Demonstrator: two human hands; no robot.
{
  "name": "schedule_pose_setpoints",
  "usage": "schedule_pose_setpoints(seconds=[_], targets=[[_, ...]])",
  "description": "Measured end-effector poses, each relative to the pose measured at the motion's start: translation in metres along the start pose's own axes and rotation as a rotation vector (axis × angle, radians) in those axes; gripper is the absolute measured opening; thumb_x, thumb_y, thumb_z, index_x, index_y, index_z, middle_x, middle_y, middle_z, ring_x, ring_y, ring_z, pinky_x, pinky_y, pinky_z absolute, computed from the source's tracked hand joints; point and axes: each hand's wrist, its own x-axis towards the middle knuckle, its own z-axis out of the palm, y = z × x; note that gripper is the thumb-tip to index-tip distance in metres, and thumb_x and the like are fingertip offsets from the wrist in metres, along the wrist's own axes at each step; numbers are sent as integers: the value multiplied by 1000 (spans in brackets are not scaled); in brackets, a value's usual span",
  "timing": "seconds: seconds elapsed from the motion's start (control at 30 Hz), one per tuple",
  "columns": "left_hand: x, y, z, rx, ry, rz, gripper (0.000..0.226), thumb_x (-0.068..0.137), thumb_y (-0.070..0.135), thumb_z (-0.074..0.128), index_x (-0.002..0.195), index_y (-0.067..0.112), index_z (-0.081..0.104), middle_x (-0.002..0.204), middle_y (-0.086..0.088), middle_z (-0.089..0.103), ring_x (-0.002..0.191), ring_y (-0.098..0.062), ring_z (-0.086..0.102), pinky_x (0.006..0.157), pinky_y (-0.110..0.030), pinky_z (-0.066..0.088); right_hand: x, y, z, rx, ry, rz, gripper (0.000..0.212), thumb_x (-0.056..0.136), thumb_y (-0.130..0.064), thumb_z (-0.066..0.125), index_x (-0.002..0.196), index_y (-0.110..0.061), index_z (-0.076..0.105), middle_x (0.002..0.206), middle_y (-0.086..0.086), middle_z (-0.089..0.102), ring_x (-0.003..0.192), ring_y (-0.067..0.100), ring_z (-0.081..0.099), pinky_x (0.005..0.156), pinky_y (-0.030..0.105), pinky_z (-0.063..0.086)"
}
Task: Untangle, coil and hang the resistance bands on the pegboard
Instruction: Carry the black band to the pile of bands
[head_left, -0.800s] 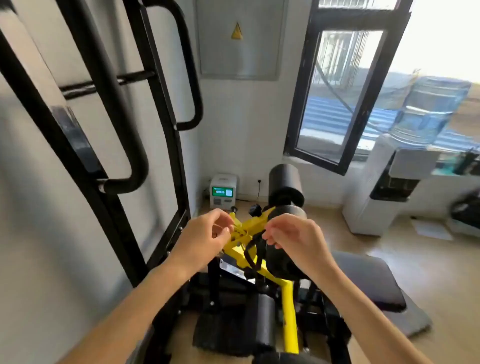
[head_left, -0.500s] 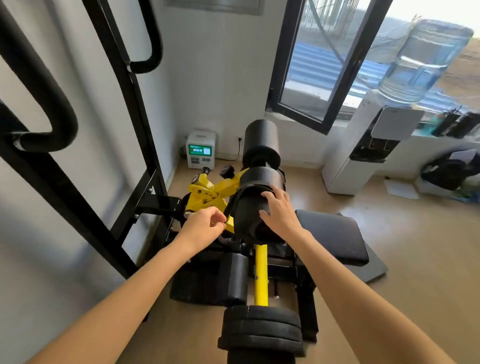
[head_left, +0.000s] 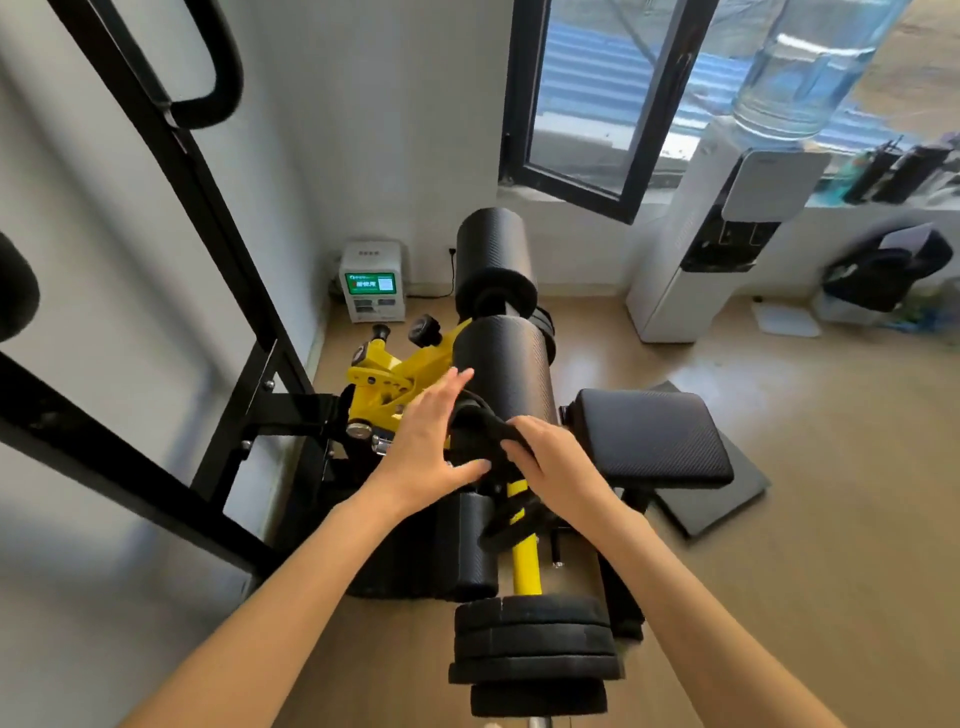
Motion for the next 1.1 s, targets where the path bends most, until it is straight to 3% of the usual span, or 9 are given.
schedule_pose_setpoints(seconds=[0.07,0.13,0.27,0.43,0.5,0.67,0.8,0.9,1.1], targets=[[-7,10,6,-6,-158,82,84,75,27,75,142,30,24,152,3,23,142,-16,10,115,-38,12,-44,-20,-10,205,146,-11,13,93,-8,52,101,-3,61,86,0,62,73,2,56,67,7,41],[-20,22,17,-199,-320,77,68,77,27,74,133,28,38,140,3,43,133,-8,34,112,-36,30,-79,-33,-22,430,275,60,8,92,-6,51,93,-10,59,77,-6,59,68,2,57,68,11,45],[-65,50,57,-510,-633,48,54,77,30,74,111,52,38,111,30,52,101,26,46,80,3,36,-130,-46,-24,985,547,309,18,90,-19,48,94,-7,60,77,1,62,77,13,62,69,25,53],[-129,68,134,-361,-538,32,52,79,15,70,121,18,40,94,-4,67,88,-18,66,83,-37,52,-189,-45,-15,1368,817,484,21,93,-22,47,87,-10,63,70,-1,61,72,9,61,74,25,54],[-126,69,137,-499,-611,-10,33,85,8,63,111,13,43,82,-2,65,76,-16,67,75,-31,54,-219,-29,-21,1306,912,591,21,92,-24,49,85,-12,65,71,-2,63,76,10,62,83,32,53],[-93,98,142,-1103,-770,-345,23,89,9,57,110,11,46,69,1,58,64,-12,59,74,-35,54,-284,13,9,1215,415,838,44,79,-45,57,119,-28,53,129,-1,55,117,15,53,100,32,42],[-74,144,187,-1367,-850,-710,10,88,15,60,91,9,53,67,-2,63,64,-14,64,70,-33,55,-291,30,26,1253,290,695,38,79,-28,70,115,-22,61,107,-7,69,103,9,63,82,15,49],[-55,155,228,-1043,-862,-734,22,90,26,58,98,6,54,82,-5,69,80,-17,68,87,-37,53,-313,64,-2,1148,518,779,20,76,-10,73,95,-15,70,78,-4,68,75,11,64,67,17,49],[-29,174,338,-172,-1067,-315,17,93,25,52,98,15,64,105,-5,68,94,-13,63,83,-27,50,-389,178,-81,781,684,1029,19,77,-3,72,93,-8,63,78,0,64,65,1,60,59,10,47]])
